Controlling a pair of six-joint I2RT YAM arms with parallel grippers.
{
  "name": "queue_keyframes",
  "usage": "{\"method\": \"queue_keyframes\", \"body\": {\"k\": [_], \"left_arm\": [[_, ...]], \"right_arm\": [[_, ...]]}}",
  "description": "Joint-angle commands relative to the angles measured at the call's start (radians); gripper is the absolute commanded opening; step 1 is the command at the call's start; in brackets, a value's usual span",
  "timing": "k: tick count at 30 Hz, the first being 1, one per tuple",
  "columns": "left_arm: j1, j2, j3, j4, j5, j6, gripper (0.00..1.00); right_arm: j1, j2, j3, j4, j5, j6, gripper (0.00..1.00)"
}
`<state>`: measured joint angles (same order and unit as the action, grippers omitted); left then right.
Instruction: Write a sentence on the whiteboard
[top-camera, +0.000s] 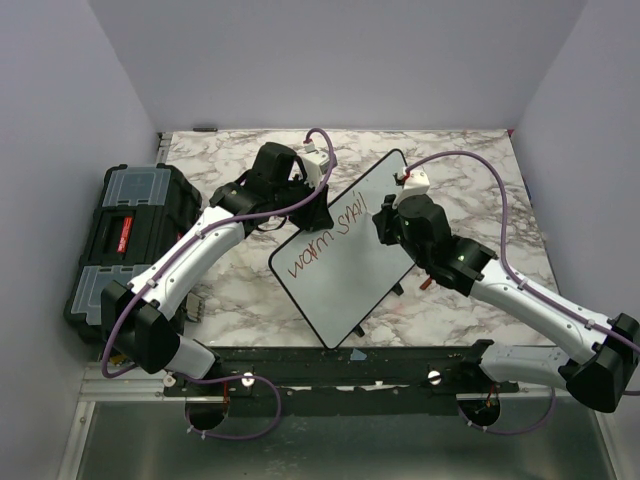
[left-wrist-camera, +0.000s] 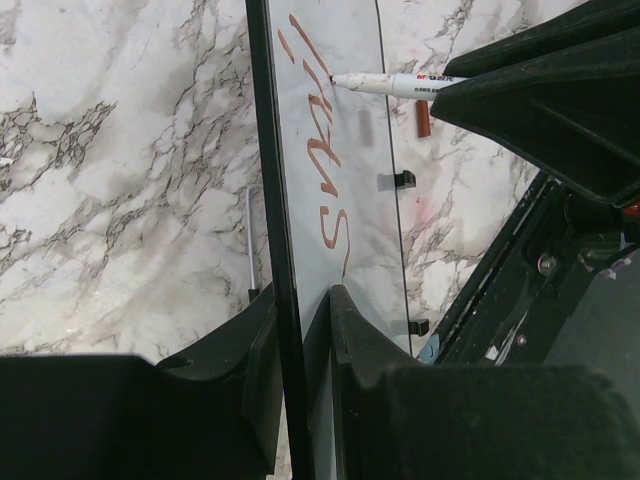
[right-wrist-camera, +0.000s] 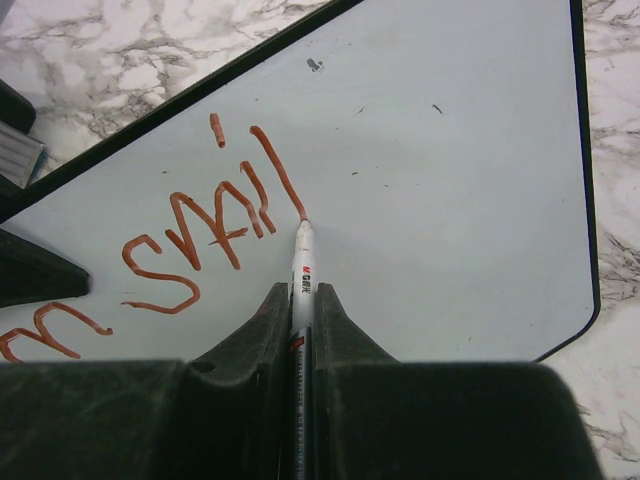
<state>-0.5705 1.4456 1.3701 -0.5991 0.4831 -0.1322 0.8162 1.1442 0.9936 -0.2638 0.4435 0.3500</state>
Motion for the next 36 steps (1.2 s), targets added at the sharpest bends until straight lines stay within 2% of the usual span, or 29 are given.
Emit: {"method": "queue_keyframes", "body": {"k": [1,19,36], "left_arm": [[-0.020,0.001,-0.034,-0.053,0.031,0.046,0.00],[-0.020,-0.004,-0.040,-0.051,0.019,0.046,0.00],[-0.022,-0.004,-0.041,-0.051,0.019,0.045,0.00]], "right_arm": [[-0.004,0.005,-0.001,-0.015,0.009,-0.002,0.01],[-0.004,0.038,0.097,-0.023,0.051,-0.071,0.01],[-0.016,0.017,0.111,-0.007,0.051,-0.064,0.01]]}}
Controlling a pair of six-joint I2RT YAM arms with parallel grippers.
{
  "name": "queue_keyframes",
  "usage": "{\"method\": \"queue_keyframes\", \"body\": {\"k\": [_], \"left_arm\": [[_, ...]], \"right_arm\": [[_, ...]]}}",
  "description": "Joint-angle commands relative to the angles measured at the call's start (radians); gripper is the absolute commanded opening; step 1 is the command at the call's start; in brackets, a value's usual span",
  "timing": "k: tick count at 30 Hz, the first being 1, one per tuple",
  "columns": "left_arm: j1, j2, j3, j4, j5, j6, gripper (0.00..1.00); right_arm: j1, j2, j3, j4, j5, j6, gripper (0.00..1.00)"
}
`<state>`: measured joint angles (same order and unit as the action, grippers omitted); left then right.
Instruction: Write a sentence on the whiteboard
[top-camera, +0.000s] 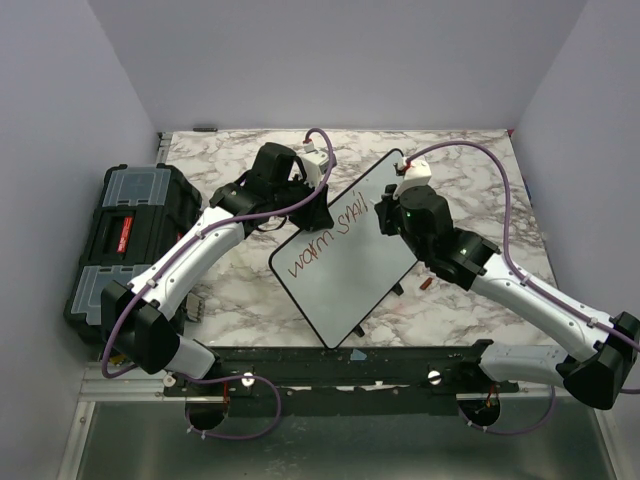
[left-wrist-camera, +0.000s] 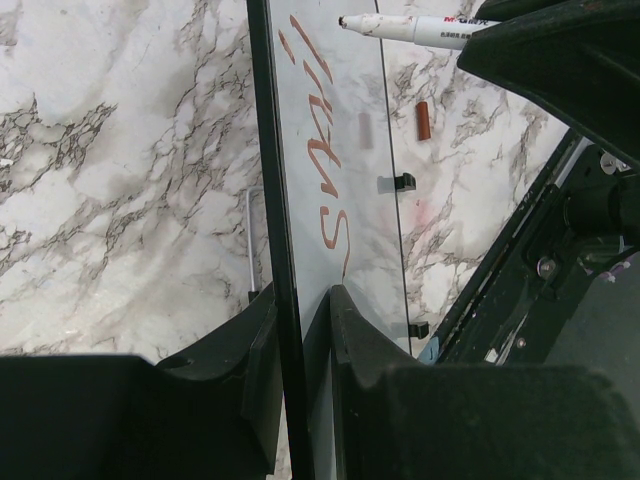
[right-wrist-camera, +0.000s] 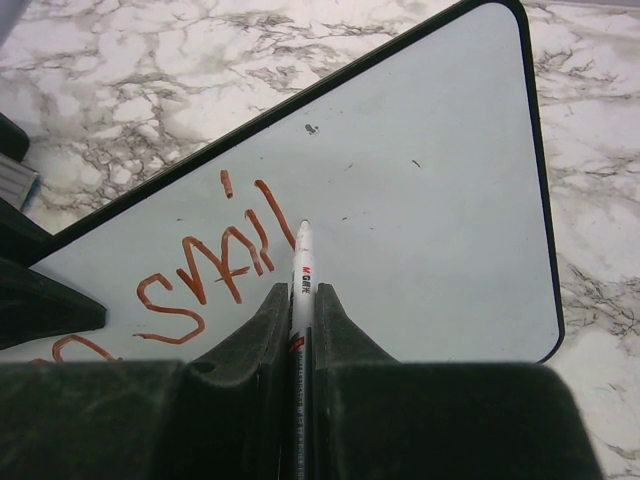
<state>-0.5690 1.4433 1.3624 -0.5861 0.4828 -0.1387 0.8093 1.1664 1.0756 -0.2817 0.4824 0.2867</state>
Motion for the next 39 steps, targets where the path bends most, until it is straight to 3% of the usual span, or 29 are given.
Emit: {"method": "queue_keyframes", "body": {"k": [1,39], "left_arm": [[-0.022,-0.002,-0.033,-0.064,0.019,0.051,0.00],[-0.023,-0.008,-0.040,-0.064,0.020,0.053,0.00]], "right_arm": [[-0.010,-0.002,0.029,0.014,0.012,0.000,0.01],[-0.059,0.097,0.050,0.076,-0.007,0.010,0.01]]}}
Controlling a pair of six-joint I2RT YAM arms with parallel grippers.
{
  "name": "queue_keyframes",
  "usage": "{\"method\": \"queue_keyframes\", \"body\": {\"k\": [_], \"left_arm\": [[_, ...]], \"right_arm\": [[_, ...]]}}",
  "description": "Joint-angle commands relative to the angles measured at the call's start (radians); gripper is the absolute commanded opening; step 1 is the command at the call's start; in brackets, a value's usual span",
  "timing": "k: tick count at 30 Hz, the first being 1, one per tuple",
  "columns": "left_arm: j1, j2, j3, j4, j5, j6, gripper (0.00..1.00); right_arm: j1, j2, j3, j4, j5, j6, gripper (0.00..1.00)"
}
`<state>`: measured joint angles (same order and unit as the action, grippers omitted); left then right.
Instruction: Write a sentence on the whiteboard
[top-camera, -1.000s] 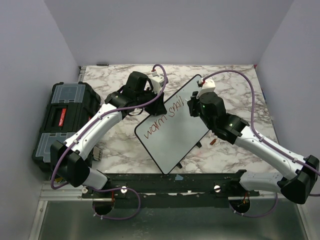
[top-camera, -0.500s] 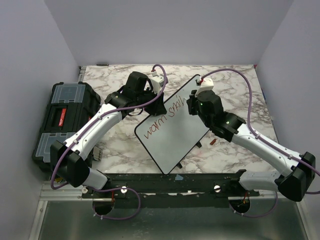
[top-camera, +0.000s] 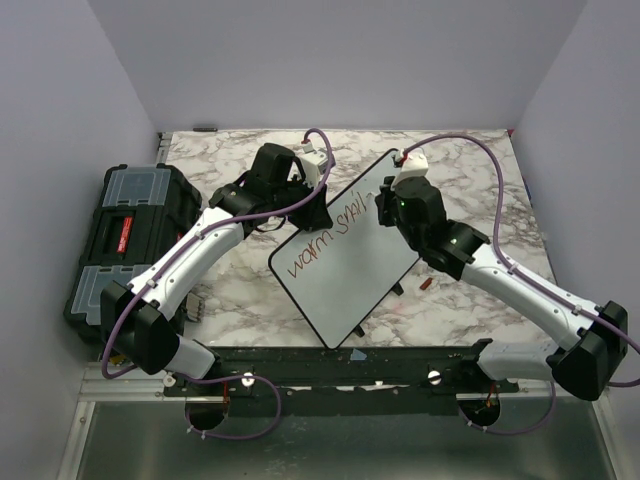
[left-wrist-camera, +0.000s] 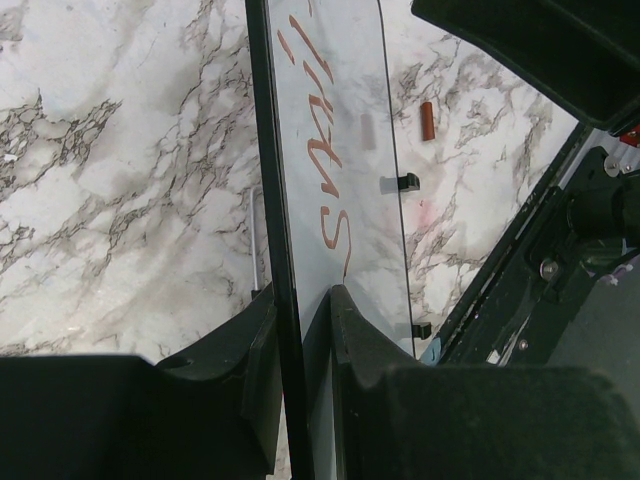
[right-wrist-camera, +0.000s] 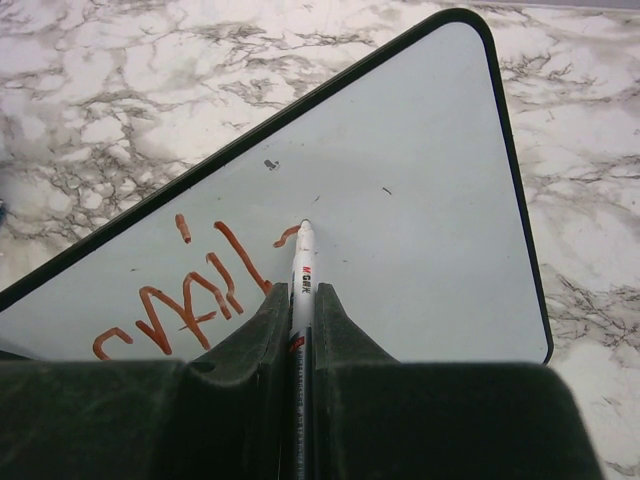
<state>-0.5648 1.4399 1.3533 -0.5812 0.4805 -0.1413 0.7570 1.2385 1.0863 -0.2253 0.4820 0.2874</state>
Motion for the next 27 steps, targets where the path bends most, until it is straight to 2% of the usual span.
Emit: {"method": "queue_keyframes", "body": {"k": [1,27], "left_arm": [[-0.028,-0.003,-0.031,-0.069,0.023,0.055,0.00],[-0.028,0.001,-0.031,-0.072,0.011,0.059,0.00]], "right_arm": [[-0.007,0.027,0.045,0.020,-0.008,0.009,0.01],[-0.007,-0.010,-0.008,0.014,-0.145,0.038,0.01]]}}
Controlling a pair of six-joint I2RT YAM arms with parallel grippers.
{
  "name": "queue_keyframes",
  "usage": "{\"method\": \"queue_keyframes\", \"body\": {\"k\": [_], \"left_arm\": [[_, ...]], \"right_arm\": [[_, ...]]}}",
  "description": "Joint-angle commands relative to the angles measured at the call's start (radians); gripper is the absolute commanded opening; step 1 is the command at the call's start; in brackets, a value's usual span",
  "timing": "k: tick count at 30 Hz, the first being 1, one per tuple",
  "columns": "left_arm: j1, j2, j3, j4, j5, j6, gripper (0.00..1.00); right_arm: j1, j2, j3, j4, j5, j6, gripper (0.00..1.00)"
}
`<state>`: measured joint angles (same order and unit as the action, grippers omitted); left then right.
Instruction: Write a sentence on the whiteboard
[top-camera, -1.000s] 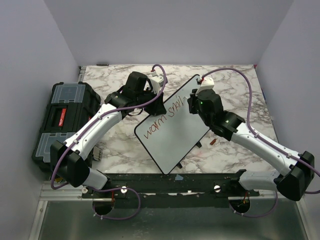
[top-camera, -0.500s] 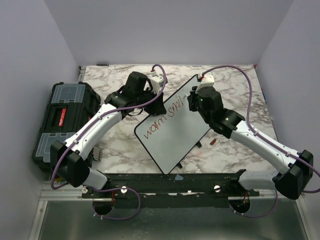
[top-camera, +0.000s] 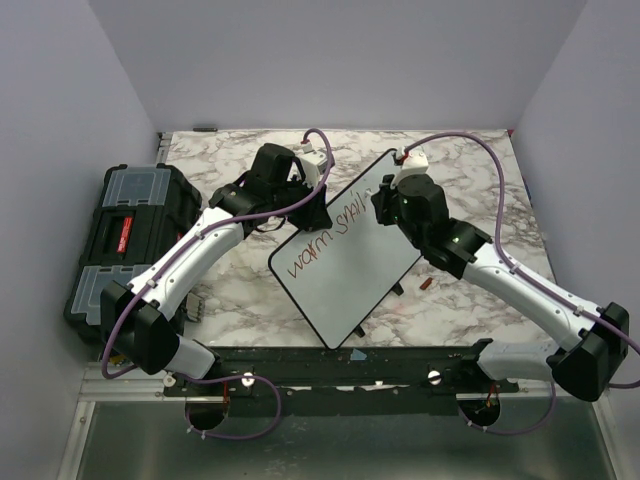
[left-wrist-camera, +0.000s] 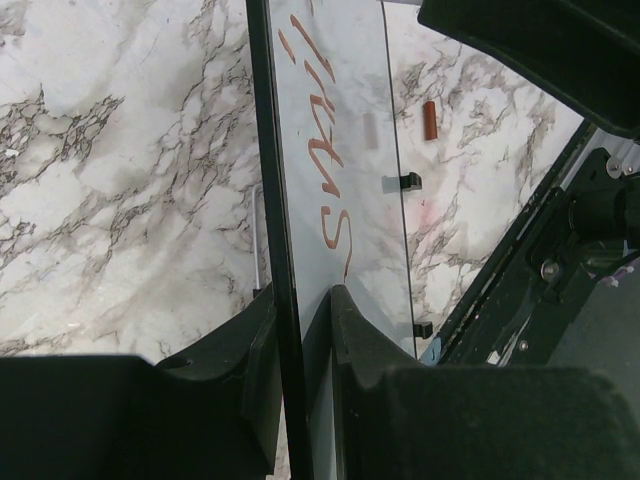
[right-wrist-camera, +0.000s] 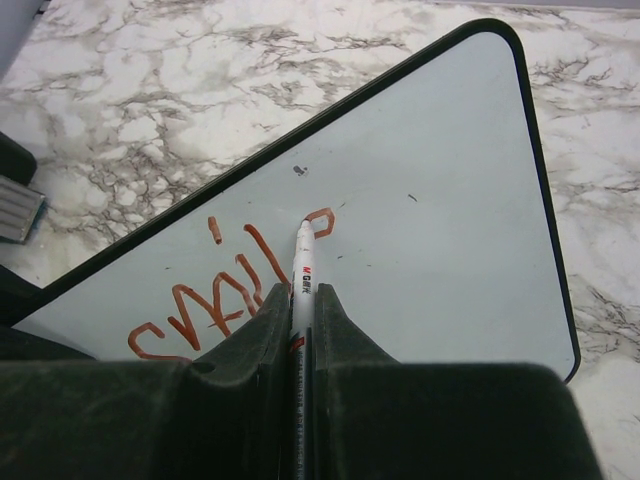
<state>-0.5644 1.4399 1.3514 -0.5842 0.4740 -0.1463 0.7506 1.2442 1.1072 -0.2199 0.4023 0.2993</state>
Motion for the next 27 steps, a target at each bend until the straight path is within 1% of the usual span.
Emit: {"method": "queue_keyframes", "body": {"k": [1,12,27], "left_arm": [[-0.029,0.002,-0.029,-0.069,0.016,0.063,0.00],[-0.029,-0.006,-0.028,-0.071,0.009,0.064,0.00],[-0.029,-0.018,-0.031,-0.070,0.016,0.063,0.00]], "right_arm": [[0.000,-0.019,-0.034,0.005,-0.067,0.029,0.01],[0.000,-0.047,-0.071,-0.033,-0.054,0.040,0.01],[-0.001,-0.047,-0.065,-0.049,0.049,0.053,0.01]]}}
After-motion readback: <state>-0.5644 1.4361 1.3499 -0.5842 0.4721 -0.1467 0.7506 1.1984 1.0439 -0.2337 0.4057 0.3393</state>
